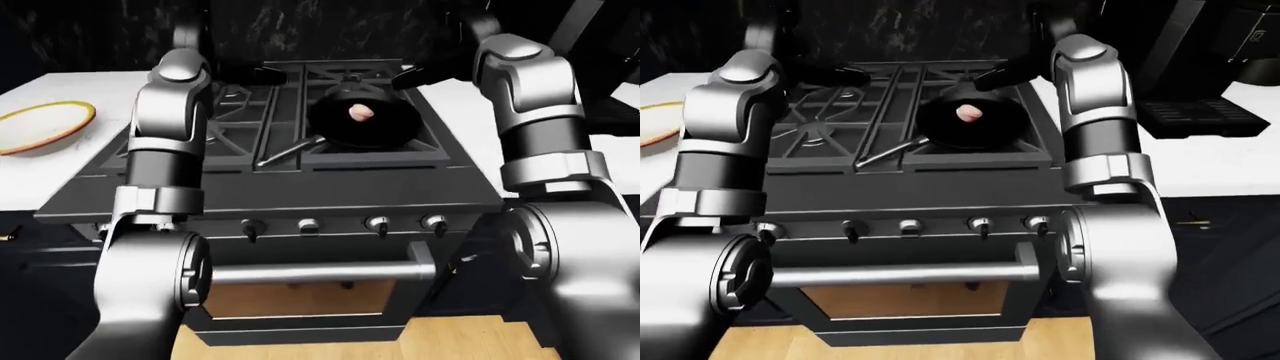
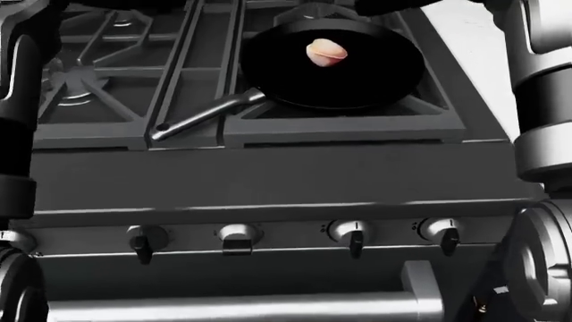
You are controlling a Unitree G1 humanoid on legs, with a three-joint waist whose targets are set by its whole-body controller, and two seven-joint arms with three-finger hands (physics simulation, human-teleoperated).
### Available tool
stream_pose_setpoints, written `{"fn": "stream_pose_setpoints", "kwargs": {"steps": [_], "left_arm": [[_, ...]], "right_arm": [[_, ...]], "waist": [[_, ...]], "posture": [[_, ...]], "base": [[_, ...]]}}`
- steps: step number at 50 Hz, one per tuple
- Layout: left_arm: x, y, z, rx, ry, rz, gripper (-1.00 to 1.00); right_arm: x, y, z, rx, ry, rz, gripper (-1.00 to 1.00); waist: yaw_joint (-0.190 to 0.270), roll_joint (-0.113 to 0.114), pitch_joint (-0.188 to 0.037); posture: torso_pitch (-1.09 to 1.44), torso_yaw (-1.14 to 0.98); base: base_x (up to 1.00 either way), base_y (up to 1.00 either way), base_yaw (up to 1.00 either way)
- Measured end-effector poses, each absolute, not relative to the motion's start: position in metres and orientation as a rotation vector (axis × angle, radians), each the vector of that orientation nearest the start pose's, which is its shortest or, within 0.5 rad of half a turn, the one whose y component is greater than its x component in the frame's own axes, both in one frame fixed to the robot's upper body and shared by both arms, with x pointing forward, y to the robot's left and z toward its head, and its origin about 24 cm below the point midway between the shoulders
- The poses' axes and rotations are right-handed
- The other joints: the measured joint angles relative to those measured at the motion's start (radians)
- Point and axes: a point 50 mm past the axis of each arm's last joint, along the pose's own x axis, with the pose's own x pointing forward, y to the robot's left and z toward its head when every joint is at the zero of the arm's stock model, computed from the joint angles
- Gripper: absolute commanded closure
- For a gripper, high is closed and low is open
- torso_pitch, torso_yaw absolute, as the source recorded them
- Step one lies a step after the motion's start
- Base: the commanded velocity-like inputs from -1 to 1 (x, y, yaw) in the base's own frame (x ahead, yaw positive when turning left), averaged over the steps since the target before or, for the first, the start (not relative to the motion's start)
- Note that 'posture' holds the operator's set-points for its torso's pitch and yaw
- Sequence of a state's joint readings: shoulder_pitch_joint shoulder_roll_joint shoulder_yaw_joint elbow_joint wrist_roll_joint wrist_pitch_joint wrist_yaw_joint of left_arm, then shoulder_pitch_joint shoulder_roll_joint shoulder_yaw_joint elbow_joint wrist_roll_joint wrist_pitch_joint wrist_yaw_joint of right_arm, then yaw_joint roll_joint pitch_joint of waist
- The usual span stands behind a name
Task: Pick the scallop from the pan and place it in the bowl.
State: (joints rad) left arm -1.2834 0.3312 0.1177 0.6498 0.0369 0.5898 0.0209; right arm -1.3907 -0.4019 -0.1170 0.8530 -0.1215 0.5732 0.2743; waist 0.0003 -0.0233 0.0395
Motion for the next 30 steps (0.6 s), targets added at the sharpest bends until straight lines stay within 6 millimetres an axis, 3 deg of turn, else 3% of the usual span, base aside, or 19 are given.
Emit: {"fn": "stream_pose_setpoints", "kwargs": {"steps": [3, 6, 7, 8, 10, 13, 18, 22, 23, 28, 30], "left_arm": [[0.407, 0.172, 0.304, 0.216, -0.089, 0.124, -1.0], [0.405, 0.169, 0.312, 0.218, -0.115, 0.12, -1.0], [0.404, 0.17, 0.313, 0.218, -0.122, 0.123, -1.0], [0.404, 0.171, 0.312, 0.218, -0.12, 0.128, -1.0], [0.405, 0.176, 0.305, 0.216, -0.092, 0.142, -1.0], [0.407, 0.179, 0.299, 0.215, -0.059, 0.151, -1.0], [0.406, 0.178, 0.307, 0.211, -0.084, 0.148, -1.0], [0.404, 0.174, 0.316, 0.211, -0.115, 0.142, -1.0], [0.404, 0.171, 0.314, 0.213, -0.114, 0.133, -1.0], [0.406, 0.167, 0.311, 0.217, -0.101, 0.108, -1.0], [0.407, 0.17, 0.308, 0.217, -0.079, 0.116, -1.0]], "right_arm": [[0.414, -0.186, 0.307, -0.283, 0.028, 0.066, -1.0], [0.412, -0.186, 0.312, -0.284, 0.014, 0.063, -1.0], [0.412, -0.184, 0.313, -0.284, 0.008, 0.068, -1.0], [0.413, -0.181, 0.31, -0.285, 0.011, 0.077, -1.0], [0.415, -0.176, 0.303, -0.286, 0.035, 0.098, -1.0], [0.415, -0.177, 0.299, -0.281, 0.056, 0.103, -1.0], [0.412, -0.179, 0.312, -0.287, 0.018, 0.086, -1.0], [0.41, -0.179, 0.321, -0.29, -0.018, 0.088, -1.0], [0.41, -0.181, 0.319, -0.287, -0.017, 0.084, -1.0], [0.412, -0.187, 0.308, -0.277, 0.024, 0.067, -1.0], [0.412, -0.187, 0.305, -0.273, 0.043, 0.071, -1.0]], "waist": [[-0.005, 0.036, 0.001], [-0.015, 0.089, -0.01], [-0.014, 0.095, -0.013], [-0.006, 0.082, -0.008], [-0.001, 0.092, 0.001], [0.001, 0.079, -0.006], [0.009, 0.025, -0.006], [0.017, -0.037, -0.014], [0.009, -0.025, -0.008], [0.008, -0.026, 0.045], [0.005, -0.01, 0.049]], "posture": [[0.0, 0.0], [0.0, 0.0], [0.0, 0.0], [0.0, 0.0], [0.0, 0.0], [0.0, 0.0], [0.0, 0.0], [0.0, 0.0], [0.0, 0.0], [0.0, 0.0], [0.0, 0.0]], "base": [[0.25, 0.0, 0.0], [0.25, 0.0, 0.0], [0.25, 0.0, 0.0], [0.25, 0.0, 0.0], [0.24, 0.0, 0.0], [0.25, 0.0, 0.0], [0.25, 0.0, 0.0], [0.24, 0.0, 0.0], [0.0, 0.0, 0.0], [0.0, 0.0, 0.0], [0.0, 0.0, 0.0]]}}
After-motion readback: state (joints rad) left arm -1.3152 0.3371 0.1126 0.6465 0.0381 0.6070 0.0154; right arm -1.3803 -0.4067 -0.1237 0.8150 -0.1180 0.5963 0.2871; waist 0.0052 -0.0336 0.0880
